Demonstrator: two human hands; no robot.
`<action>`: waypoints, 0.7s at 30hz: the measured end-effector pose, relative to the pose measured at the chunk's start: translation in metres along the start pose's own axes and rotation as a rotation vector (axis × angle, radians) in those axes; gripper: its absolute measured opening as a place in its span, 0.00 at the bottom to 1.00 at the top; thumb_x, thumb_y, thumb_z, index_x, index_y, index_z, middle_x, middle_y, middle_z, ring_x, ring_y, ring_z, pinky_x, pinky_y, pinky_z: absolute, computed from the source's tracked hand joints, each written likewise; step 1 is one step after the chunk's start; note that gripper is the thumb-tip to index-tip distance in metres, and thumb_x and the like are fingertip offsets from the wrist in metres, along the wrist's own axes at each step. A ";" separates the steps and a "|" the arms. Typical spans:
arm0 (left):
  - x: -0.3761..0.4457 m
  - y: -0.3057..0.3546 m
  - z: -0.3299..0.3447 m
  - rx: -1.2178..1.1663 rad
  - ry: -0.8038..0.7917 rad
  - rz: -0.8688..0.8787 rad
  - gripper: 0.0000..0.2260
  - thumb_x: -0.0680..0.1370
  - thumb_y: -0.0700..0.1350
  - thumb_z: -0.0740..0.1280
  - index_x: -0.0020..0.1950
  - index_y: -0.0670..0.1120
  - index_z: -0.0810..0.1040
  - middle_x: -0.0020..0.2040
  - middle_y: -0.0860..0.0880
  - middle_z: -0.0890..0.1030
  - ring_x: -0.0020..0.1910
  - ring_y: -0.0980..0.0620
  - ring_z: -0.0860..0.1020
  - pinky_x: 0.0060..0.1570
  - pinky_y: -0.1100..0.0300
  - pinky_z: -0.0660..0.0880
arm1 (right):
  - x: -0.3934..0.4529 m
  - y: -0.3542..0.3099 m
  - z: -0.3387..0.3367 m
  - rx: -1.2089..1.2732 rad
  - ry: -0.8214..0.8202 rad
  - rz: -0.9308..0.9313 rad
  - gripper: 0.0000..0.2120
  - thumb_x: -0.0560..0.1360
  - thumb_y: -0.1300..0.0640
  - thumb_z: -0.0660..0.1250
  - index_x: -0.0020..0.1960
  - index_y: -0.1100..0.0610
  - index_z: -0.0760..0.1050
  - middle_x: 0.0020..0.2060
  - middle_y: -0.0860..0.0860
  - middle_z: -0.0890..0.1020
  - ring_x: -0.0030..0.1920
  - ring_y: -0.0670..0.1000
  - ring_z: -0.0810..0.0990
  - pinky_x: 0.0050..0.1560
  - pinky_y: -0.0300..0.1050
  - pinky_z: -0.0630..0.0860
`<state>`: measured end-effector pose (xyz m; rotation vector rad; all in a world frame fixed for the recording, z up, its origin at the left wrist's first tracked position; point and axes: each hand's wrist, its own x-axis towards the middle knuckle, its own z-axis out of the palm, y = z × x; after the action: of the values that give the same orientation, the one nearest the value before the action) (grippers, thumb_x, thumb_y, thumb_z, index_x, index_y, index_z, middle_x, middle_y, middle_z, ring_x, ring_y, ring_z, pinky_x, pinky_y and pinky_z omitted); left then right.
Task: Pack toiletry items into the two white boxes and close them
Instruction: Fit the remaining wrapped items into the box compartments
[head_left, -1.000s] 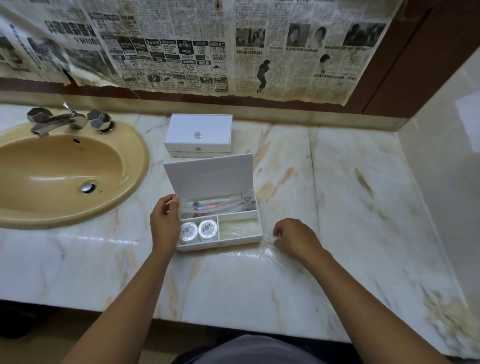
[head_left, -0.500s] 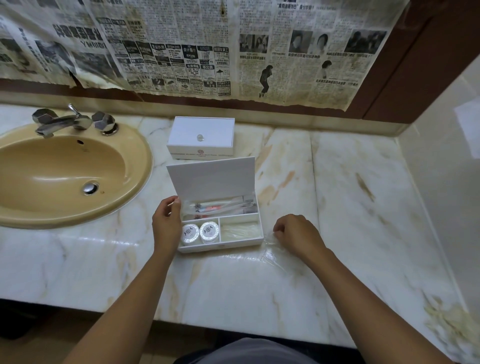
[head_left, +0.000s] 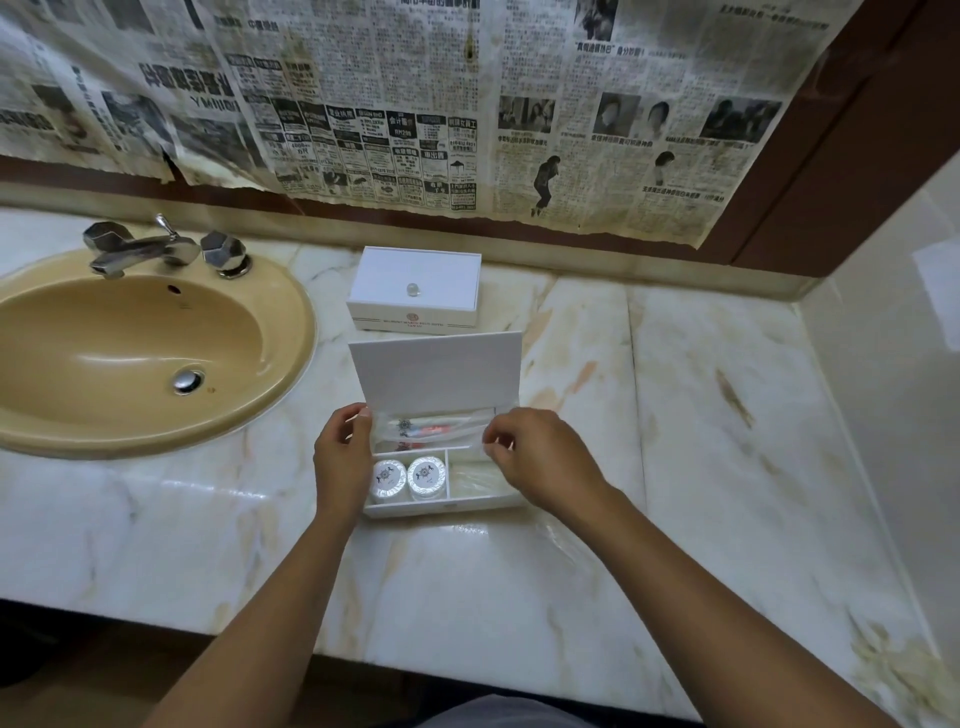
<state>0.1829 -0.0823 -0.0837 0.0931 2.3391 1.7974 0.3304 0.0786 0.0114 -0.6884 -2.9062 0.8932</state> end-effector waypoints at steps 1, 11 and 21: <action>0.000 0.000 0.000 -0.006 -0.001 0.002 0.06 0.82 0.43 0.63 0.55 0.47 0.78 0.48 0.53 0.80 0.47 0.60 0.78 0.41 0.78 0.69 | 0.003 -0.001 0.007 -0.038 -0.039 -0.003 0.08 0.76 0.56 0.64 0.49 0.53 0.82 0.46 0.48 0.82 0.45 0.50 0.79 0.44 0.41 0.73; 0.001 -0.002 0.000 -0.013 -0.002 -0.011 0.06 0.82 0.44 0.63 0.55 0.47 0.79 0.48 0.53 0.81 0.46 0.62 0.77 0.41 0.78 0.69 | 0.012 0.001 0.041 -0.042 -0.256 0.036 0.12 0.73 0.64 0.61 0.45 0.56 0.82 0.44 0.52 0.84 0.47 0.53 0.80 0.46 0.44 0.76; 0.003 -0.005 0.000 -0.012 -0.004 0.001 0.06 0.82 0.44 0.63 0.55 0.46 0.79 0.50 0.50 0.81 0.49 0.54 0.78 0.44 0.73 0.71 | 0.003 0.004 0.024 0.008 -0.202 0.050 0.09 0.77 0.56 0.63 0.49 0.56 0.82 0.46 0.50 0.83 0.48 0.51 0.79 0.47 0.42 0.73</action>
<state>0.1804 -0.0832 -0.0887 0.0970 2.3255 1.8098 0.3259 0.0703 -0.0116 -0.7120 -3.0709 1.0369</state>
